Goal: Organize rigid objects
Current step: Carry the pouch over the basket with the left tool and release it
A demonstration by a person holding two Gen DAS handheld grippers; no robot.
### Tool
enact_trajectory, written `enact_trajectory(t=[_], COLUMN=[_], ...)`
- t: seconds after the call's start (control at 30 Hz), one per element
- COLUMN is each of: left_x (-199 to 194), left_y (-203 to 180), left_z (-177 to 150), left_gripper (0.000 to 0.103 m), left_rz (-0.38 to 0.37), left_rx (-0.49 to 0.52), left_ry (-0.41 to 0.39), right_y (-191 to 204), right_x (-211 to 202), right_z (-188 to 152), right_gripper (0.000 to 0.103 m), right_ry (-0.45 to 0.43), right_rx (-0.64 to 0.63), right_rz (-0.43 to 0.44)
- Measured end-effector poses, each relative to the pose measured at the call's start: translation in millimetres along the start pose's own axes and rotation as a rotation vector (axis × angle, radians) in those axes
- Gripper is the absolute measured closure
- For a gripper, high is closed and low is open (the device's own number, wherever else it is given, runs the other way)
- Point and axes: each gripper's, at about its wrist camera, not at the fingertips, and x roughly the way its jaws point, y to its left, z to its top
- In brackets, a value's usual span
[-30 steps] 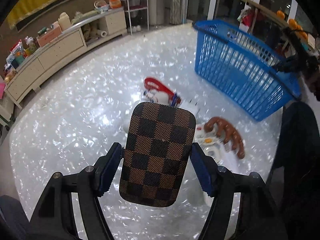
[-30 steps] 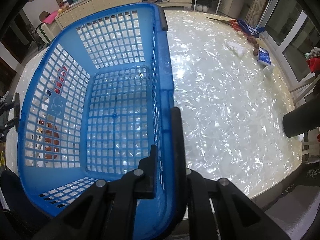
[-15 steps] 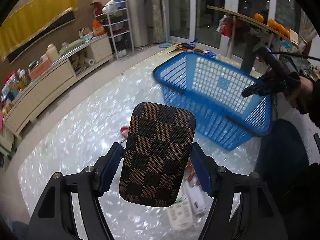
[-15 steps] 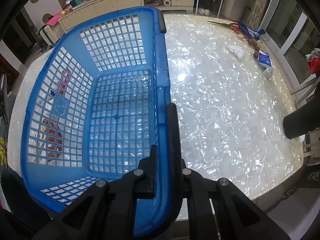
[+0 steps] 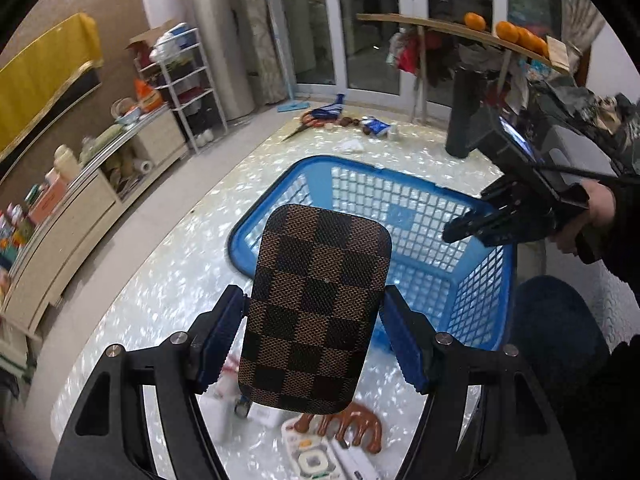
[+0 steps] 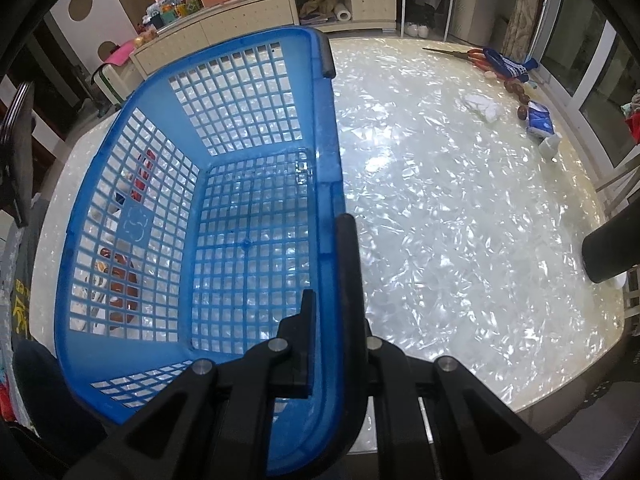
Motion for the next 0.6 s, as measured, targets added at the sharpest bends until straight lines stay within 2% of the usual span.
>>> enact_trajectory(t=[0.27,0.6], left_x=[39.0,100.7], left_y=[-14.0,-15.8], left_z=[34.7,40.6], left_gripper=[0.03,0.03], left_rz=[-0.027,-0.072], left_rx=[0.059,0.08], left_ry=[0.024,0.107], right_y=[-5.8,-12.6], right_x=[-1.5,-1.4], right_z=[-0.3,0.8], right_gripper=[0.096,0.096], right_ry=[-0.019,-0.042], right_rx=[0.009,0.038], right_rz=[0.036,0.071])
